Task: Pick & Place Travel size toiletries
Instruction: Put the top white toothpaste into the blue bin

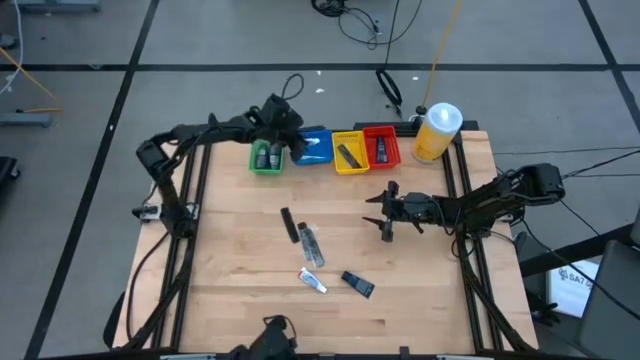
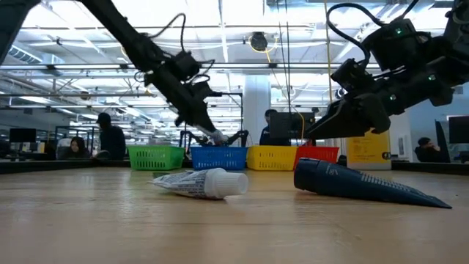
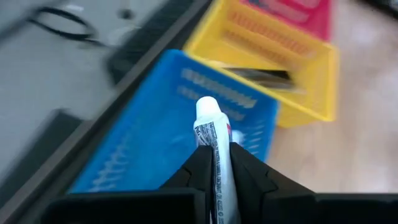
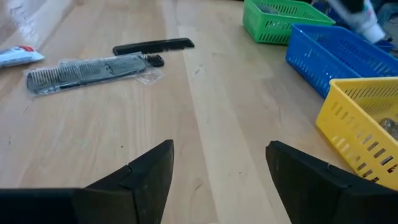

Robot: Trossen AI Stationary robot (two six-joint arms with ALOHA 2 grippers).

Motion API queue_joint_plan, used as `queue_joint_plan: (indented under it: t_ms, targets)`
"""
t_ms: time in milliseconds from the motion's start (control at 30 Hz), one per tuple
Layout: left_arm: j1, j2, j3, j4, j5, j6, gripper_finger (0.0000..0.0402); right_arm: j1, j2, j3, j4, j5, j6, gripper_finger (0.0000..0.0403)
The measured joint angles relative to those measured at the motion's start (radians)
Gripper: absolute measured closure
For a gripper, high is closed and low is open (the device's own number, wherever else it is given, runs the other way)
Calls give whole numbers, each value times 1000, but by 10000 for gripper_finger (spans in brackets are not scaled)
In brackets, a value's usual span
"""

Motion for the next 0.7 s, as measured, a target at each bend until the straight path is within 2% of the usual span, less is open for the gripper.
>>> queue_joint_plan:
  t_ms: [67, 133, 400, 533, 700]
  targets:
    - [8, 41, 26, -8, 65, -1, 363, 0, 0, 0, 9, 1, -1, 156]
    - [5, 83, 64, -20, 70, 10, 362, 0, 0, 0, 16, 2, -2, 156]
    - [-35, 187, 232, -196, -51, 159, 360, -12, 0, 0, 19, 0, 0, 156]
    - [-55, 200, 244, -205, -103, 230, 360, -13, 0, 0, 16, -1, 0, 156]
    - [-68, 201, 244, -217, -110, 273, 360, -13, 0, 0, 1, -1, 4, 156]
